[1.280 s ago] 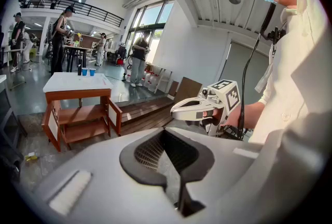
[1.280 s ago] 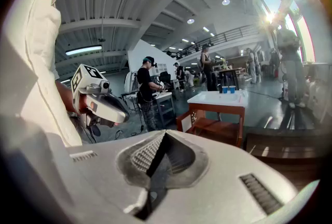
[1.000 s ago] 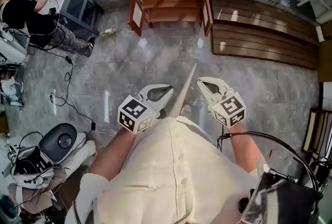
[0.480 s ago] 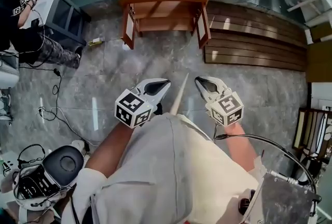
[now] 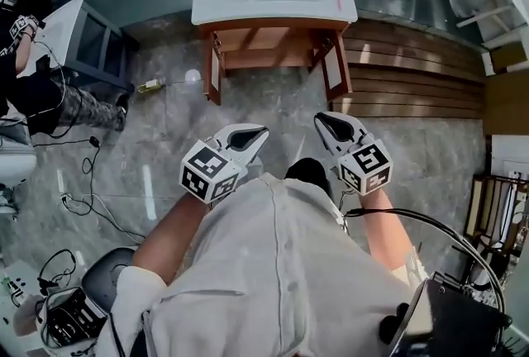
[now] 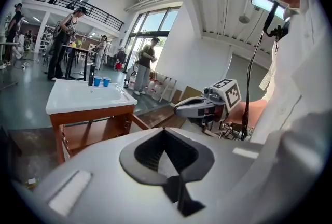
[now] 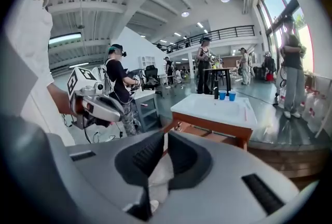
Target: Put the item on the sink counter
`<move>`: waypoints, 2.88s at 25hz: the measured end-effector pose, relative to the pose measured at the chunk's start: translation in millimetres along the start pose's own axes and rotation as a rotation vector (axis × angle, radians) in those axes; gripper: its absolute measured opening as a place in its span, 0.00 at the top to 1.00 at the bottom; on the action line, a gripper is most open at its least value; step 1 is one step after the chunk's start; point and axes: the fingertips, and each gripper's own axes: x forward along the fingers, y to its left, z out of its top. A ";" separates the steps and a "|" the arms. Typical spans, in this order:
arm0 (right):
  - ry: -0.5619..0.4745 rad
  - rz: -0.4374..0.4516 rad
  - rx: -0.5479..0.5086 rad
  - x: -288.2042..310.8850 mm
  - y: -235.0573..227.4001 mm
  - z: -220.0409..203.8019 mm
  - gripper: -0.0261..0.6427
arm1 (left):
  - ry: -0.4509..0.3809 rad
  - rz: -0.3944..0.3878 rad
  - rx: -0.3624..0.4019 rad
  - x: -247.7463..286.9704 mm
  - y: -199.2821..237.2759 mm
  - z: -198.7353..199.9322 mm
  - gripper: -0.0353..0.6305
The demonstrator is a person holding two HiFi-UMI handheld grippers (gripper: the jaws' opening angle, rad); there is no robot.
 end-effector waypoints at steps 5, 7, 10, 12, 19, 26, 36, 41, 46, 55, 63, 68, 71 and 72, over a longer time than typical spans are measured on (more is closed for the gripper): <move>0.008 0.001 -0.022 54.9 -28.2 32.9 0.95 | -0.010 0.030 -0.041 -7.1 61.8 12.9 0.94; 0.018 0.018 -0.039 75.1 -50.7 43.0 0.95 | -0.020 0.052 -0.059 -0.4 83.7 24.7 0.94; 0.028 0.052 -0.079 103.9 -90.5 60.0 0.95 | -0.025 0.095 -0.086 15.4 115.5 46.4 0.94; 0.029 0.073 -0.126 124.1 -120.7 76.0 0.95 | -0.028 0.129 -0.096 29.8 137.0 64.2 0.94; 0.038 0.134 -0.306 201.1 -220.2 130.8 0.93 | -0.071 0.214 -0.098 71.1 192.2 129.2 0.94; 0.125 0.112 -0.526 298.9 -323.9 166.2 0.81 | -0.112 0.340 -0.157 88.8 235.5 153.6 0.94; 0.315 0.085 -0.744 431.0 -412.0 186.9 0.81 | -0.148 0.504 -0.262 62.0 272.4 154.3 0.94; 0.405 0.096 -0.815 469.7 -434.7 176.9 0.81 | -0.155 0.552 -0.297 53.5 285.0 144.5 0.94; 0.481 0.123 -0.857 498.6 -459.1 160.1 0.81 | -0.160 0.583 -0.309 68.4 296.7 141.6 0.94; 0.582 0.156 -0.930 512.4 -459.6 146.5 0.90 | -0.163 0.596 -0.312 64.6 300.3 141.8 0.94; 0.547 0.128 -0.919 490.4 -448.3 163.8 0.93 | -0.174 0.584 -0.302 51.6 293.5 136.4 0.94; 0.521 0.124 -0.917 460.6 -425.0 170.2 0.93 | -0.182 0.550 -0.284 45.9 278.5 130.3 0.94; 0.510 0.118 -0.917 437.4 -409.0 170.3 0.93 | -0.187 0.527 -0.270 41.9 265.0 126.2 0.94; 0.508 0.117 -0.917 428.5 -401.8 169.5 0.93 | -0.188 0.520 -0.268 38.7 259.8 123.6 0.94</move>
